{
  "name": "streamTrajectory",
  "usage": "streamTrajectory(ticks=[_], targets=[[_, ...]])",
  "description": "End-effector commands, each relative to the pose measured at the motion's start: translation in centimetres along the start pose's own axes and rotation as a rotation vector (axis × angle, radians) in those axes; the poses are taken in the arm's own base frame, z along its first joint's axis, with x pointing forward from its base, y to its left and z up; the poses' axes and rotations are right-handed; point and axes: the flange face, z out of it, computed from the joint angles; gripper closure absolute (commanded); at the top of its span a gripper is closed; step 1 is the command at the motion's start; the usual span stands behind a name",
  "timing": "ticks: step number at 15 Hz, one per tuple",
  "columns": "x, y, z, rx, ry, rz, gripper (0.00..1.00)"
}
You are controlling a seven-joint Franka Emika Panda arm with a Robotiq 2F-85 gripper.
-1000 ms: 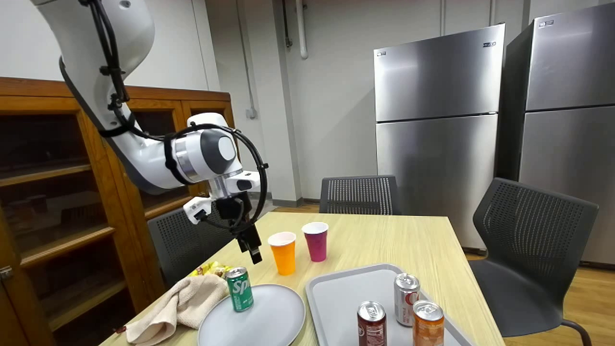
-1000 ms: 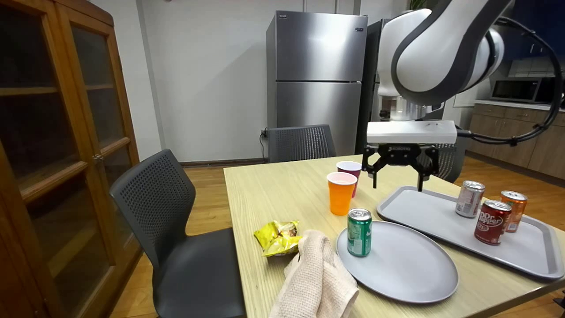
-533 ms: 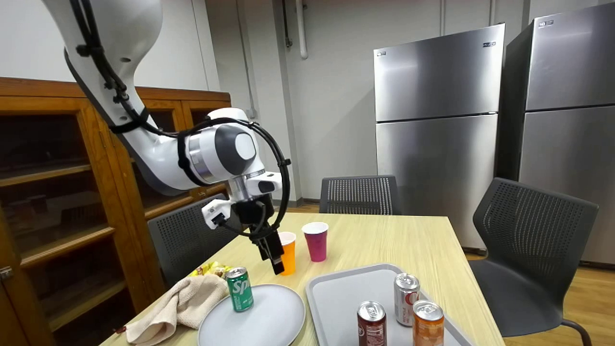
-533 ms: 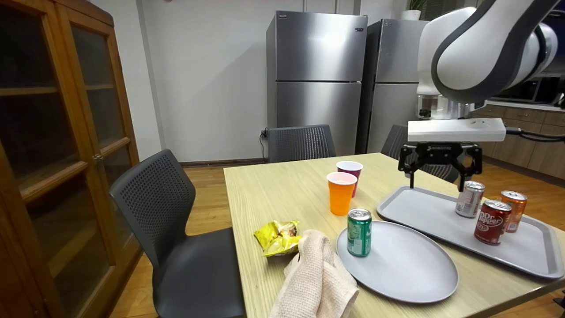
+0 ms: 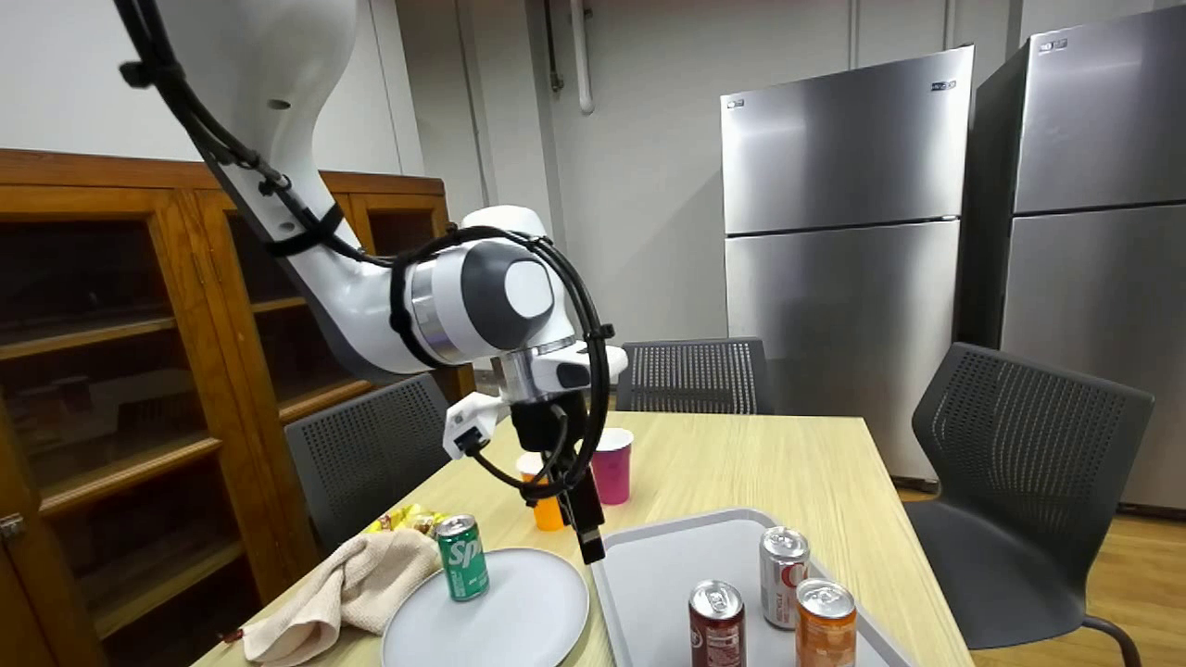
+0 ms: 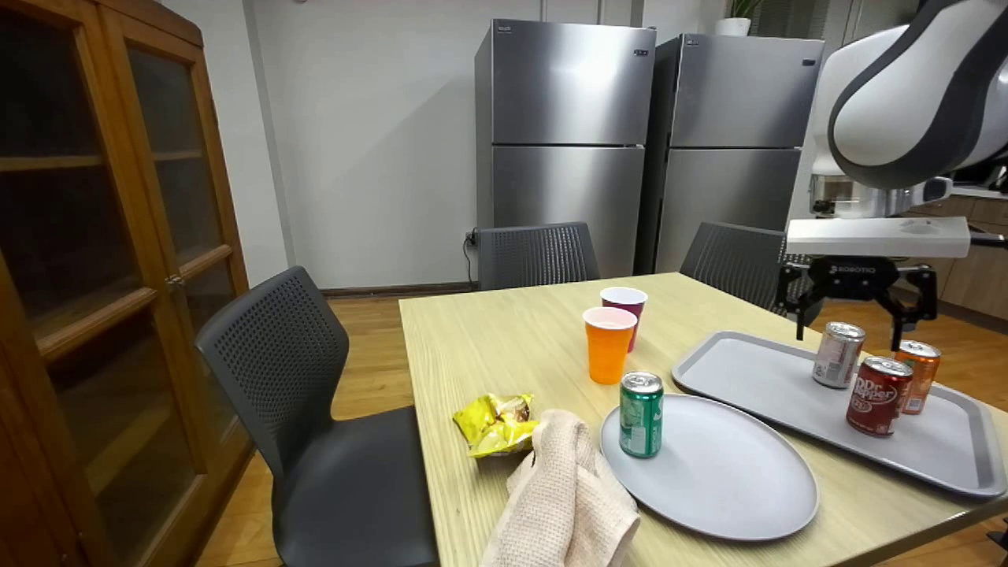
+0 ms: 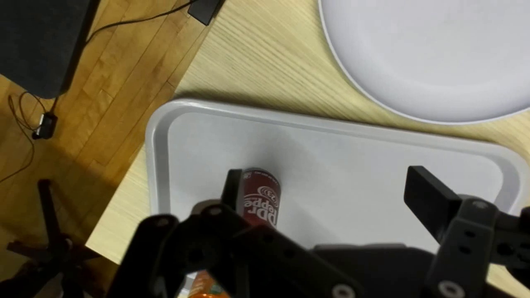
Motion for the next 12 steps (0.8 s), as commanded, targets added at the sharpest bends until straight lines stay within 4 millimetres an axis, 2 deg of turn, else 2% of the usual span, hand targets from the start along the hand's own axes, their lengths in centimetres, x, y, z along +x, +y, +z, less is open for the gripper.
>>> streamTrajectory(ticks=[1, 6, 12], targets=[[1.8, 2.4, 1.2, -0.016, -0.003, 0.054, 0.00], [4.3, 4.5, 3.0, -0.027, 0.007, 0.156, 0.00], [7.3, 5.2, 5.4, -0.043, 0.028, 0.265, 0.00]])
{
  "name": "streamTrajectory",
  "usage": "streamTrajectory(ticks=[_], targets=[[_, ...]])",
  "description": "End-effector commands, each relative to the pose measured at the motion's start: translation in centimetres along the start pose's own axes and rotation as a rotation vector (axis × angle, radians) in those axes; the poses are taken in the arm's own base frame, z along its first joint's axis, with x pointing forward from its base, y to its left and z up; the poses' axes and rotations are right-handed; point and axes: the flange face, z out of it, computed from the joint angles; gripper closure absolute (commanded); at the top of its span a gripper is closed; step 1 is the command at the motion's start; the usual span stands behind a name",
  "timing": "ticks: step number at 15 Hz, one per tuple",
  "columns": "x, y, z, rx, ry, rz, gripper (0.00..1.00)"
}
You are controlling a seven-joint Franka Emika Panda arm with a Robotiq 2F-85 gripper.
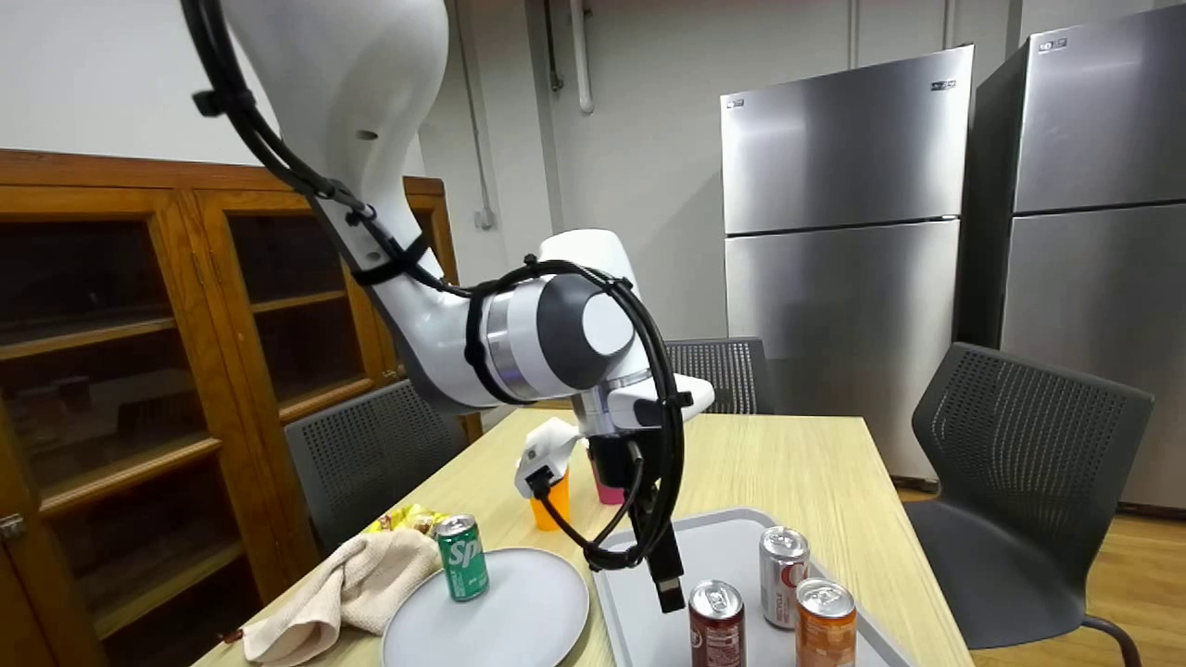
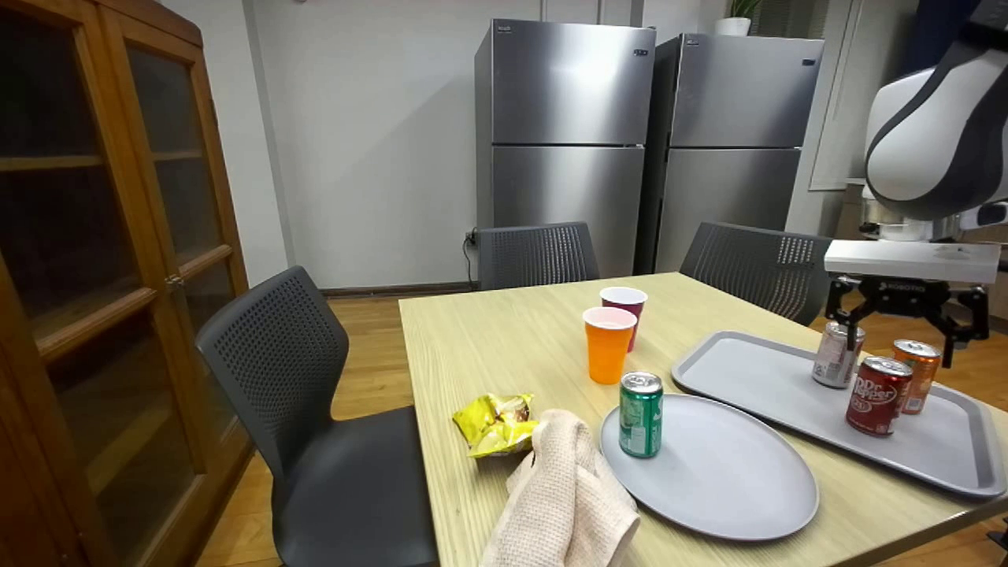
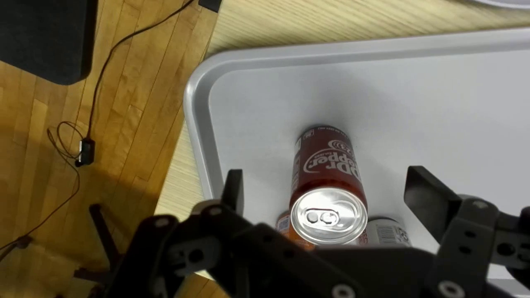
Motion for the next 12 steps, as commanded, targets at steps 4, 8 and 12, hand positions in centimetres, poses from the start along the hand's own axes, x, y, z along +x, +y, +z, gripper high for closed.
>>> streamTrajectory(ticks=[4, 8, 12], targets=[[3.4, -0.7, 3.0, -0.039, 0.034, 0.125, 0.00], [4.6, -0.8, 4.5, -0.069, 0.038, 0.176, 0.00], [5.2, -1.6, 5.1, -0.074, 0.039, 0.192, 0.00]])
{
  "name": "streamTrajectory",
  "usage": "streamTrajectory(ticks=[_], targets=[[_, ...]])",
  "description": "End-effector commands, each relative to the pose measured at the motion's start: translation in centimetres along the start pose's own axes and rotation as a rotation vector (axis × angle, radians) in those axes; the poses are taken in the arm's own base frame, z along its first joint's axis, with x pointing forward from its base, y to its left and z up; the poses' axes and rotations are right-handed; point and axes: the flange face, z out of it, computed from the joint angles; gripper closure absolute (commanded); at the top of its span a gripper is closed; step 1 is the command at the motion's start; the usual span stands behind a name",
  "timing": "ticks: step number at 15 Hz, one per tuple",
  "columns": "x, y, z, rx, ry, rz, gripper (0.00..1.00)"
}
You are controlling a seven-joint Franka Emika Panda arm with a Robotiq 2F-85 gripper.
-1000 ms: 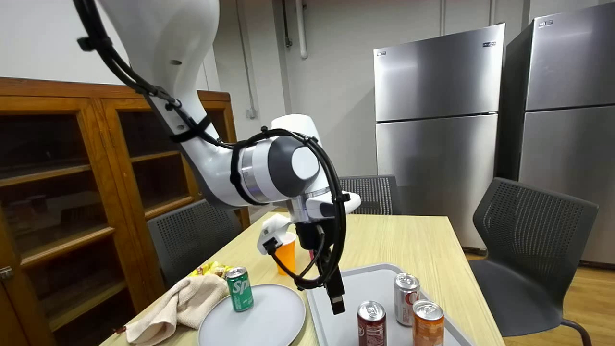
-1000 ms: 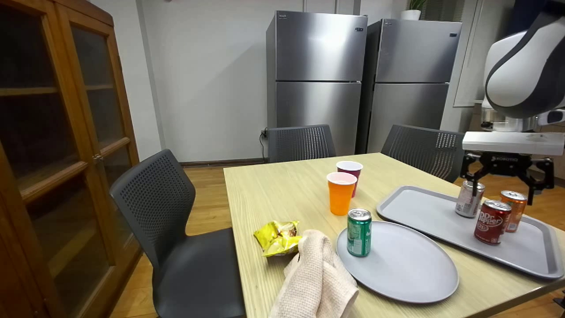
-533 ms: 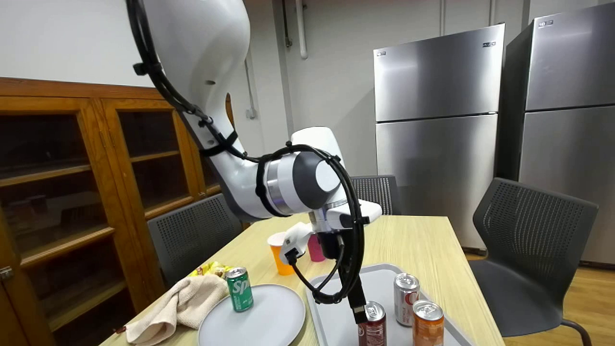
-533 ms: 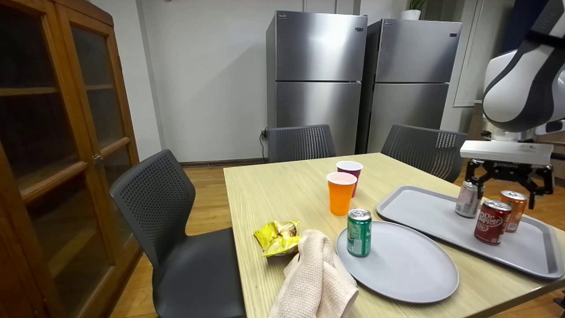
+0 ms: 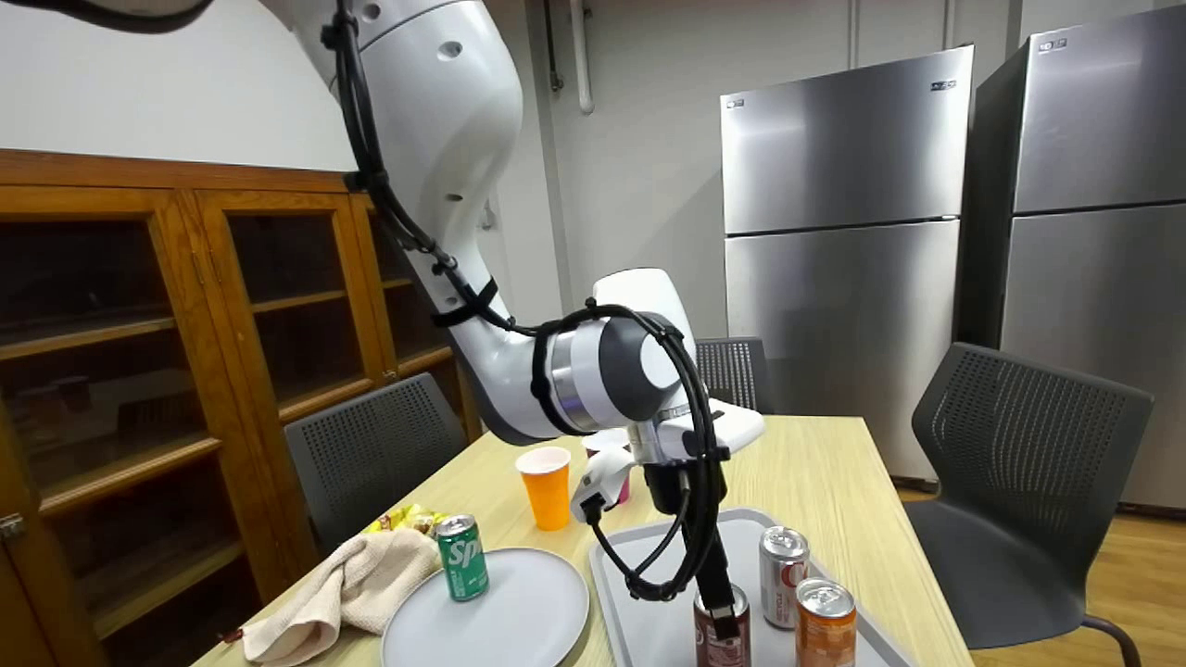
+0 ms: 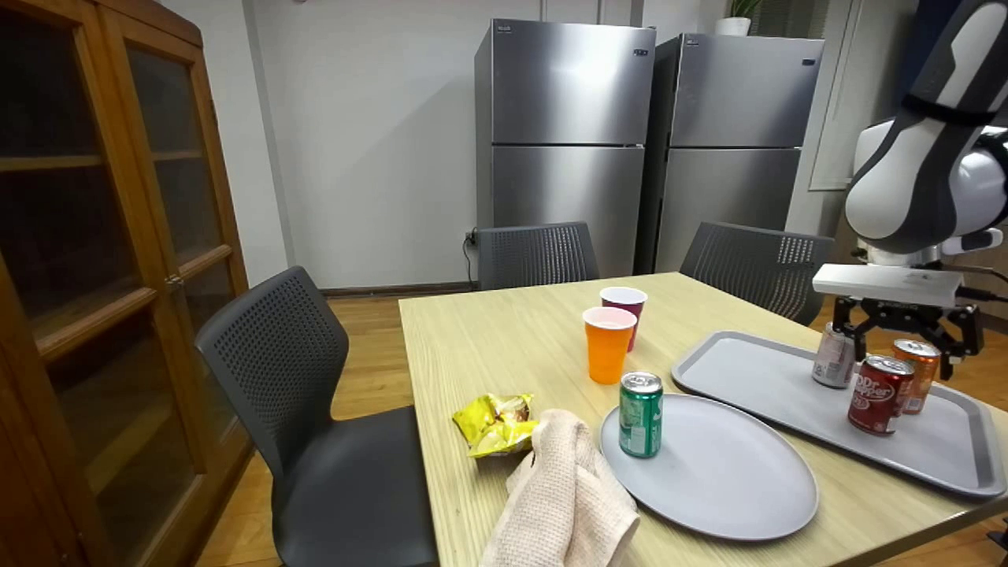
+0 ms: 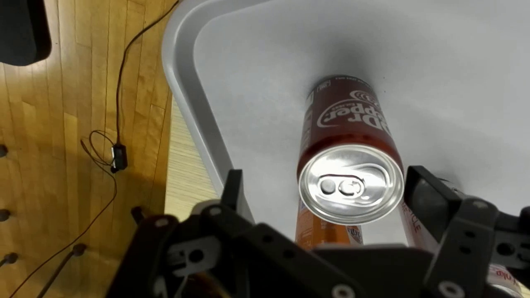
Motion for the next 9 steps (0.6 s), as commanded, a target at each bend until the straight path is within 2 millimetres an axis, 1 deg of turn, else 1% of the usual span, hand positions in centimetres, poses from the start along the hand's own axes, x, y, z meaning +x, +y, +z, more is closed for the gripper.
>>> streamTrajectory(ticks=[1, 9], targets=[[0.45, -1.24, 0.85, -0.009, 0.005, 0.032, 0.00], [0.10, -1.81, 1.80, -0.011, -0.022, 0.067, 0.00]])
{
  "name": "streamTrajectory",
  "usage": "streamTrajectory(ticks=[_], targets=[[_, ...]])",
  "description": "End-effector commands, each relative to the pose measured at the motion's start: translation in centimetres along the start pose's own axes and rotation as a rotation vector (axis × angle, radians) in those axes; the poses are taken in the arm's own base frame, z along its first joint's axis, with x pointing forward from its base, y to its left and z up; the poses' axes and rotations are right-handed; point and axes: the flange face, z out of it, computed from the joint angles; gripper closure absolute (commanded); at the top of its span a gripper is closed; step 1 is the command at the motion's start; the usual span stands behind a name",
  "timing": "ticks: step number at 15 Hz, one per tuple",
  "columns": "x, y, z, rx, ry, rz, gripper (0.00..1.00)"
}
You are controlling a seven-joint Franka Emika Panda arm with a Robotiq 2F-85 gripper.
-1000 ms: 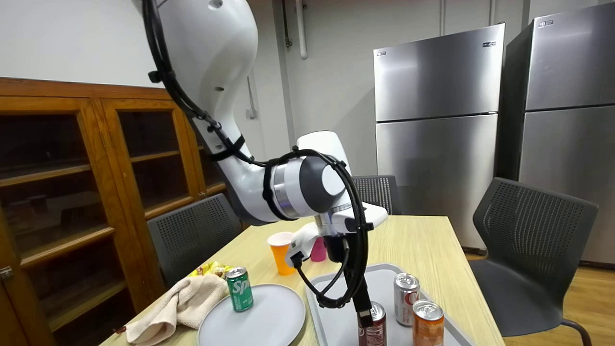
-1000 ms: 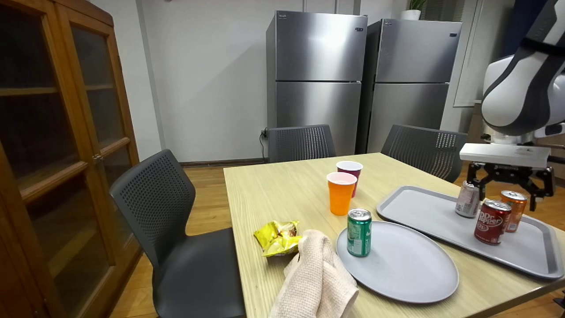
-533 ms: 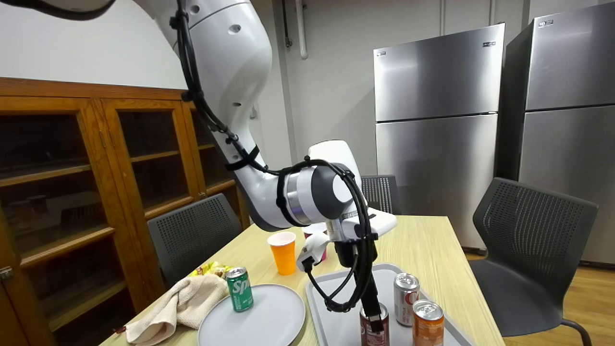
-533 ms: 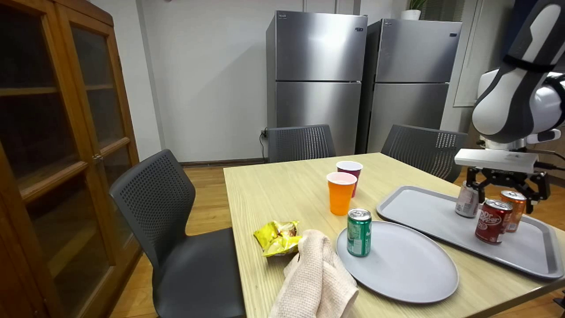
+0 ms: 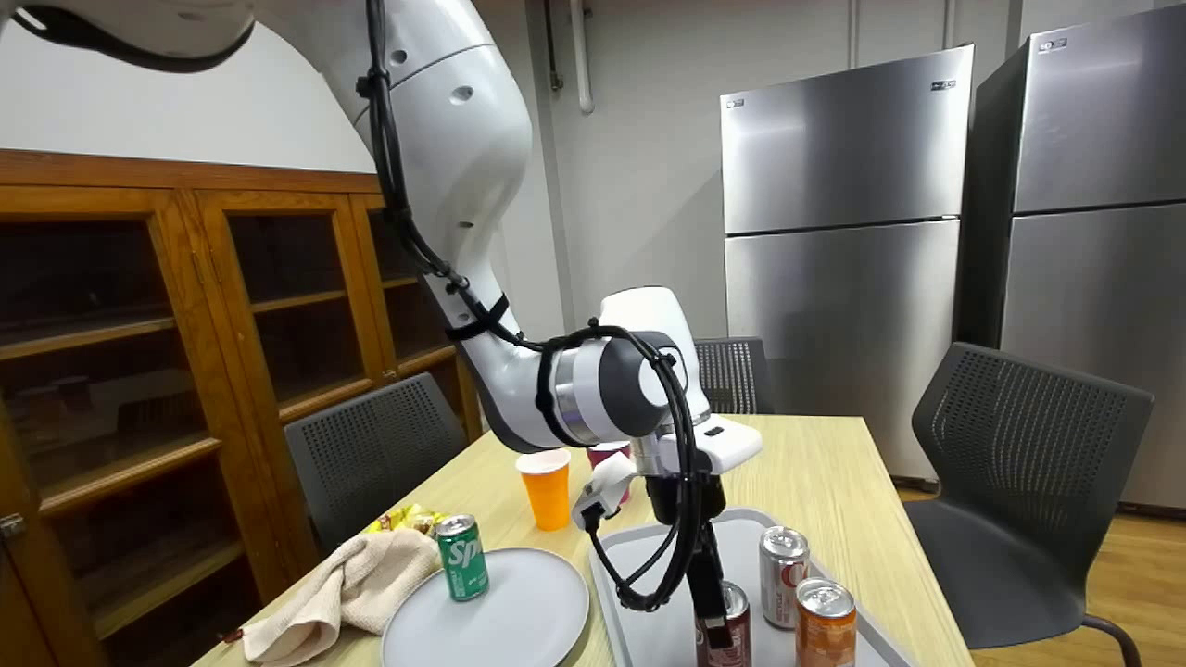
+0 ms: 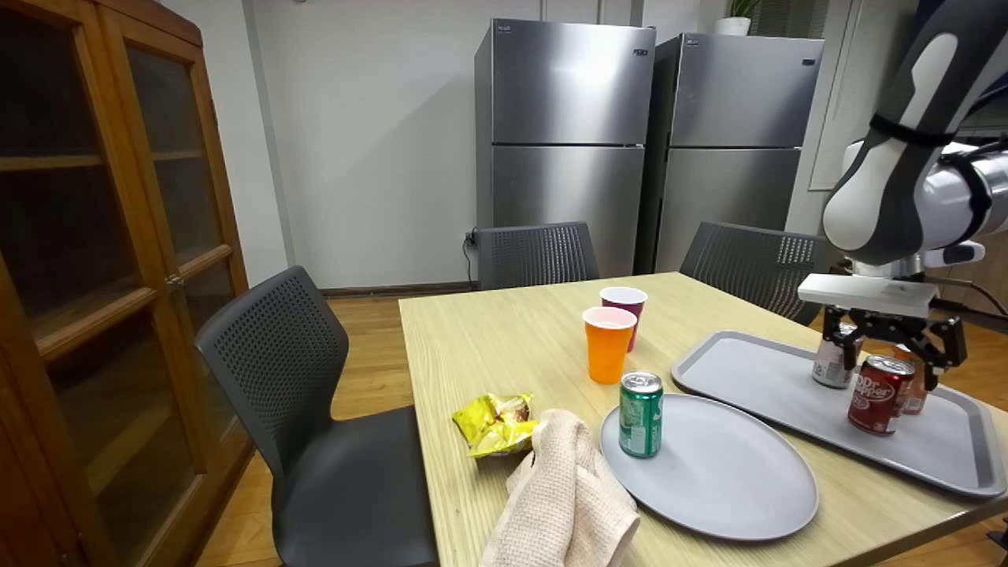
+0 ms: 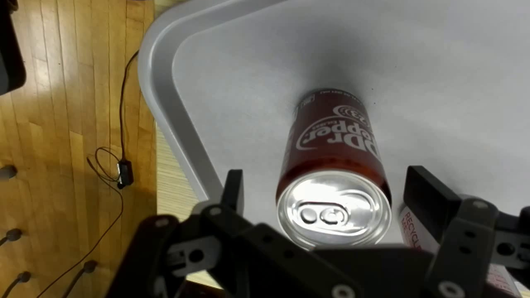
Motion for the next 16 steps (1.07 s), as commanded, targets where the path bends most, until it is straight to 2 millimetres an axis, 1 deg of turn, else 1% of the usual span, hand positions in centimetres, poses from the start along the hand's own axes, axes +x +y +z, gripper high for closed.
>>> streamTrajectory(ticks=[1, 2, 5, 6, 7, 8, 11, 13, 16], targets=[[0.2, -0.4, 0.2, -0.001, 0.000, 0.020, 0.00], [0.2, -0.3, 0.2, 0.000, -0.002, 0.026, 0.18], [0.3, -0.1, 0.2, 0.000, -0.004, 0.034, 0.41], [0.3, -0.1, 0.2, 0.001, -0.004, 0.035, 0.51], [0.3, 0.0, 0.1, 0.002, -0.003, 0.035, 0.57], [0.3, 0.0, -0.1, 0.005, 0.000, 0.034, 0.59], [-0.4, 0.0, -1.2, 0.021, 0.005, 0.020, 0.59], [-0.9, 0.0, -2.3, 0.036, 0.015, 0.005, 0.59], [-2.4, -0.3, -4.3, 0.061, 0.031, -0.034, 0.59]])
